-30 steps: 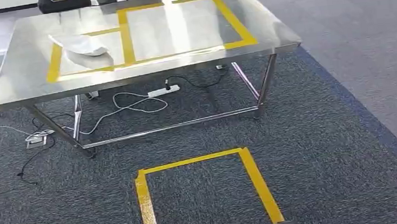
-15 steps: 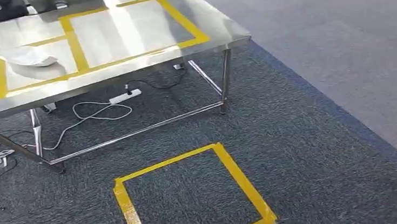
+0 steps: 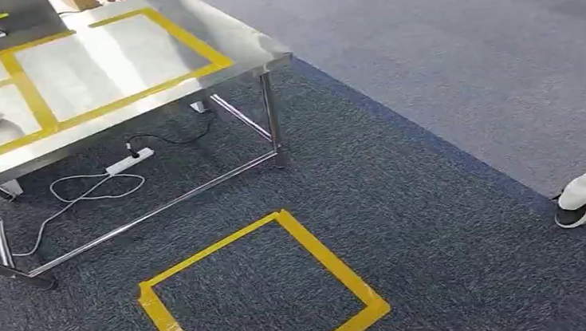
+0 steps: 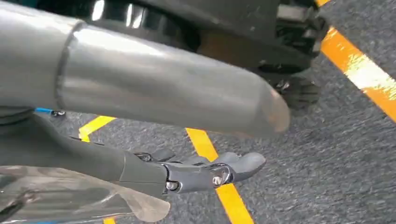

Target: Take the parts from the cabinet and place them on the table.

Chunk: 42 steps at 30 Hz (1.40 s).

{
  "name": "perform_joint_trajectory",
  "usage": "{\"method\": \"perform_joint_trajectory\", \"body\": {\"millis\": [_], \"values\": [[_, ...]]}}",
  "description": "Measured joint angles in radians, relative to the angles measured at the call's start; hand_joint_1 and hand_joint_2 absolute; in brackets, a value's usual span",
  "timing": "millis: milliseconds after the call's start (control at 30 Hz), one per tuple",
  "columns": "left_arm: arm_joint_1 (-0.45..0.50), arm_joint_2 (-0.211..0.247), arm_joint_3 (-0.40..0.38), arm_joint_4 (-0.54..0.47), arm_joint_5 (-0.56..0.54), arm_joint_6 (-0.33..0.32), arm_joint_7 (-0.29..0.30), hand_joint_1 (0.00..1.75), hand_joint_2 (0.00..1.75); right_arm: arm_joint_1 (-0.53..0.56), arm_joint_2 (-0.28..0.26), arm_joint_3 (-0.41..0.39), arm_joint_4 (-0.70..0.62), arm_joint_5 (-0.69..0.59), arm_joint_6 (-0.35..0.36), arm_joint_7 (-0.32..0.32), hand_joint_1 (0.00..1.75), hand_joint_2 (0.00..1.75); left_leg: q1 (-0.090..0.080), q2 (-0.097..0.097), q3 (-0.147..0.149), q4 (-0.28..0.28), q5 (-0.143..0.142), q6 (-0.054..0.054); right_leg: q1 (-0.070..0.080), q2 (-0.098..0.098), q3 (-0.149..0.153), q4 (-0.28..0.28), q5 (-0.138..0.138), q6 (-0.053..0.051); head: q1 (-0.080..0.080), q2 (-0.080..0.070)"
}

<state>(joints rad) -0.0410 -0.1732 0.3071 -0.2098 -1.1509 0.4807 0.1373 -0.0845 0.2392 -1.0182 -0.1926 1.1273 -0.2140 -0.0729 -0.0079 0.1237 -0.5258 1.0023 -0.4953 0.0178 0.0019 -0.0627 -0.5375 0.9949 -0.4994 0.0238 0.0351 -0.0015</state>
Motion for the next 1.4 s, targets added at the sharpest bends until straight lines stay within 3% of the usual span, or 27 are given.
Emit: {"method": "perform_joint_trajectory", "body": {"millis": [33, 67, 100, 167, 233, 267, 333, 367, 533, 567, 600, 633, 667, 700, 767, 800, 833, 900, 933, 967, 1000, 1133, 1200, 1233, 1300, 1333, 1400], "values": [[-0.001, 0.0, -0.001, 0.0, -0.001, -0.001, 0.0, 0.0, 0.0, 0.002, 0.0, 0.0, 0.0, 0.001, 0.0, 0.0, 0.0, 0.0, 0.001, 0.01, 0.002, 0.001, -0.001, -0.003, -0.001, 0.011, -0.01, -0.002, 0.003, -0.005, 0.002, 0.0], [-0.002, 0.0, -0.002, 0.0, -0.002, -0.001, 0.0, 0.0, 0.0, 0.003, 0.0, 0.0, 0.0, 0.001, 0.001, 0.0, 0.0, 0.0, 0.006, -0.011, -0.001, 0.007, -0.015, -0.015, -0.01, 0.021, 0.001, -0.006, 0.009, -0.014, 0.002, 0.0], [-0.002, 0.0, -0.003, 0.0, -0.004, -0.002, 0.0, 0.0, 0.0, 0.001, 0.0, 0.0, 0.0, 0.001, 0.003, 0.0, 0.0, 0.0, 0.008, -0.066, -0.013, 0.043, -0.049, -0.021, -0.011, 0.033, -0.004, -0.006, 0.012, -0.019, -0.004, 0.0], [0.003, 0.0, -0.006, 0.001, -0.008, -0.003, 0.0, 0.0, 0.0, -0.005, 0.0, 0.0, 0.0, 0.001, 0.004, 0.001, 0.0, 0.0, 0.013, -0.107, -0.072, 0.194, -0.132, -0.026, -0.011, 0.058, -0.011, -0.006, 0.019, -0.029, -0.007, 0.0], [0.007, 0.0, -0.01, 0.001, -0.01, -0.003, 0.0, 0.0, 0.0, -0.002, 0.0, 0.0, 0.0, 0.001, 0.005, 0.002, 0.0, 0.0, 0.014, -0.114, -0.12, 0.307, -0.163, -0.028, -0.01, 0.088, -0.014, -0.004, 0.021, -0.03, -0.007, 0.0], [0.008, 0.0, -0.013, 0.001, -0.011, -0.003, 0.0, 0.0, 0.0, 0.001, 0.0, 0.0, 0.0, 0.0, 0.005, 0.004, 0.0, 0.0, 0.014, -0.116, -0.117, 0.301, -0.143, -0.027, -0.01, 0.103, -0.014, -0.004, 0.022, -0.029, -0.007, 0.0], [0.006, 0.001, -0.017, 0.001, -0.014, -0.003, 0.0, 0.0, 0.0, 0.002, 0.0, 0.0, 0.0, 0.001, 0.005, 0.006, 0.0, 0.0, 0.016, -0.129, -0.06, 0.167, -0.049, -0.021, -0.011, 0.135, -0.014, 0.001, 0.024, -0.027, -0.007, 0.0], [0.006, 0.001, -0.017, 0.001, -0.016, -0.003, 0.0, 0.0, 0.0, 0.001, 0.0, 0.0, 0.0, 0.001, 0.005, 0.007, 0.0, 0.0, 0.017, -0.144, -0.039, 0.118, -0.023, -0.019, -0.011, 0.143, -0.014, 0.002, 0.024, -0.026, -0.008, 0.0], [0.006, 0.001, -0.017, 0.001, -0.016, -0.003, 0.0, 0.0, 0.0, 0.001, 0.0, 0.0, 0.0, 0.001, 0.005, 0.007, 0.0, 0.0, 0.018, -0.148, -0.034, 0.107, -0.017, -0.019, -0.011, 0.145, -0.014, 0.002, 0.024, -0.026, -0.008, 0.0], [0.007, 0.001, -0.018, 0.001, -0.019, -0.003, 0.0, 0.0, 0.0, 0.0, 0.0, 0.0, 0.0, 0.001, 0.006, 0.008, 0.0, 0.0, 0.019, -0.176, -0.015, 0.059, 0.005, -0.016, -0.011, 0.153, -0.015, 0.004, 0.024, -0.025, -0.008, 0.0], [0.008, 0.001, -0.018, 0.002, -0.019, -0.003, 0.0, 0.0, 0.0, 0.0, 0.0, 0.0, 0.0, 0.001, 0.006, 0.008, 0.0, 0.0, 0.021, -0.198, -0.009, 0.041, 0.004, -0.014, -0.012, 0.157, -0.017, 0.004, 0.024, -0.024, -0.008, 0.0], [0.006, 0.002, -0.018, 0.004, -0.019, -0.005, 0.003, 0.0, 0.0, -0.001, 0.001, 0.0, 0.0, 0.0, 0.01, 0.01, 0.0, 0.0, 0.018, -0.211, -0.006, 0.015, -0.011, -0.009, -0.019, 0.2, -0.045, 0.008, 0.038, 0.006, -0.005, 0.0], [0.002, 0.002, -0.018, 0.004, -0.019, -0.005, 0.006, 0.0, 0.0, 0.005, 0.0, 0.0, 0.0, 0.001, 0.011, 0.012, 0.0, 0.0, 0.026, -0.169, -0.001, -0.008, 0.004, 0.011, -0.013, 0.147, -0.07, 0.032, 0.02, 0.02, -0.005, 0.0], [0.002, 0.0, -0.018, 0.004, -0.019, -0.005, 0.006, 0.0, 0.0, 0.002, 0.0, 0.0, 0.0, 0.001, 0.011, 0.015, 0.0, 0.0, 0.024, -0.153, -0.003, -0.008, 0.005, 0.015, -0.012, 0.108, -0.098, 0.088, -0.016, 0.021, 0.007, 0.0], [0.007, 0.0, -0.018, 0.004, -0.018, -0.006, 0.006, 0.0, 0.0, -0.003, 0.0, 0.0, 0.0, 0.002, 0.015, 0.016, 0.0, 0.0, 0.018, -0.112, -0.005, -0.008, 0.005, 0.016, -0.013, 0.077, -0.169, 0.244, -0.091, 0.027, 0.008, 0.0], [0.008, 0.001, -0.018, 0.004, -0.018, -0.006, 0.006, 0.0, 0.0, -0.002, 0.0, 0.0, 0.0, 0.002, 0.014, 0.017, 0.0, 0.0, 0.017, -0.094, -0.006, -0.007, 0.005, 0.017, -0.014, 0.071, -0.19, 0.295, -0.106, 0.03, 0.008, 0.0], [0.007, 0.002, -0.018, 0.004, -0.018, -0.006, 0.006, 0.0, 0.0, 0.0, 0.0, 0.0, 0.0, 0.002, 0.014, 0.019, 0.0, 0.0, 0.016, -0.079, -0.006, -0.007, 0.005, 0.016, -0.015, 0.067, -0.185, 0.296, -0.096, 0.032, 0.009, 0.0], [0.003, 0.001, -0.018, 0.004, -0.016, -0.008, 0.006, 0.0, 0.0, 0.004, 0.0, 0.0, 0.0, 0.002, 0.014, 0.024, 0.0, 0.0, 0.016, -0.055, -0.005, -0.006, 0.004, 0.015, -0.015, 0.056, -0.115, 0.182, -0.031, 0.031, 0.009, 0.0], [0.001, 0.0, -0.018, 0.004, -0.014, -0.008, 0.006, 0.0, 0.0, 0.004, 0.0, 0.0, 0.0, 0.004, 0.014, 0.024, 0.0, 0.0, 0.016, -0.044, -0.004, -0.006, 0.003, 0.014, -0.015, 0.04, -0.062, 0.091, 0.007, 0.027, 0.009, 0.0], [0.0, 0.0, -0.018, 0.004, -0.014, -0.008, 0.006, 0.0, 0.0, 0.0, 0.0, 0.0, 0.0, 0.005, 0.014, 0.025, 0.0, 0.0, 0.014, -0.033, -0.001, -0.006, 0.0, 0.01, -0.011, -0.013, -0.019, 0.009, 0.013, 0.022, 0.009, 0.0], [0.001, 0.0, -0.018, 0.004, -0.014, -0.008, 0.006, 0.0, 0.0, -0.004, 0.0, 0.0, 0.0, 0.005, 0.014, 0.026, 0.0, 0.0, 0.005, -0.023, -0.003, 0.0, -0.004, 0.002, -0.003, -0.02, -0.004, -0.004, 0.01, 0.011, 0.01, 0.0], [-0.003, 0.0, -0.018, 0.004, -0.013, -0.008, 0.006, 0.0, 0.0, 0.003, 0.0, 0.0, 0.0, 0.005, 0.014, 0.032, 0.0, 0.0, 0.007, 0.007, 0.002, -0.002, -0.005, -0.017, -0.004, 0.023, -0.012, -0.005, 0.019, -0.015, 0.009, 0.0], [-0.005, 0.0, -0.018, 0.004, -0.011, -0.008, 0.005, 0.0, 0.0, 0.003, 0.0, 0.0, 0.0, 0.005, 0.014, 0.035, 0.0, 0.0, 0.015, -0.08, -0.019, 0.058, -0.06, -0.026, -0.01, 0.042, -0.017, -0.009, 0.026, -0.027, 0.003, 0.0], [-0.002, 0.0, -0.016, 0.004, -0.008, -0.008, 0.004, 0.0, 0.0, -0.001, 0.0, 0.0, 0.0, 0.005, 0.014, 0.039, 0.0, 0.0, 0.016, -0.1, -0.05, 0.134, -0.103, -0.027, -0.01, 0.055, -0.018, -0.009, 0.028, -0.03, 0.002, 0.0], [0.003, 0.0, -0.015, 0.004, 0.0, -0.011, 0.004, 0.0, 0.0, -0.002, 0.0, 0.0, 0.0, 0.005, 0.015, 0.045, 0.0, 0.0, 0.015, -0.115, -0.12, 0.296, -0.167, -0.029, -0.009, 0.084, -0.022, -0.008, 0.031, -0.033, 0.001, 0.0], [0.005, 0.0, -0.014, 0.004, 0.002, -0.013, 0.004, 0.0, 0.0, 0.0, 0.0, 0.0, 0.0, 0.005, 0.015, 0.047, 0.0, 0.0, 0.016, -0.116, -0.131, 0.319, -0.161, -0.03, -0.009, 0.099, -0.021, -0.007, 0.031, -0.033, 0.002, 0.0], [0.004, 0.001, -0.014, 0.004, 0.002, -0.015, 0.004, 0.0, 0.0, 0.003, 0.0, -0.001, 0.0, 0.005, 0.015, 0.052, 0.0, 0.0, 0.017, -0.118, -0.095, 0.234, -0.087, -0.026, -0.009, 0.126, -0.02, -0.004, 0.032, -0.032, 0.002, 0.0]]}}
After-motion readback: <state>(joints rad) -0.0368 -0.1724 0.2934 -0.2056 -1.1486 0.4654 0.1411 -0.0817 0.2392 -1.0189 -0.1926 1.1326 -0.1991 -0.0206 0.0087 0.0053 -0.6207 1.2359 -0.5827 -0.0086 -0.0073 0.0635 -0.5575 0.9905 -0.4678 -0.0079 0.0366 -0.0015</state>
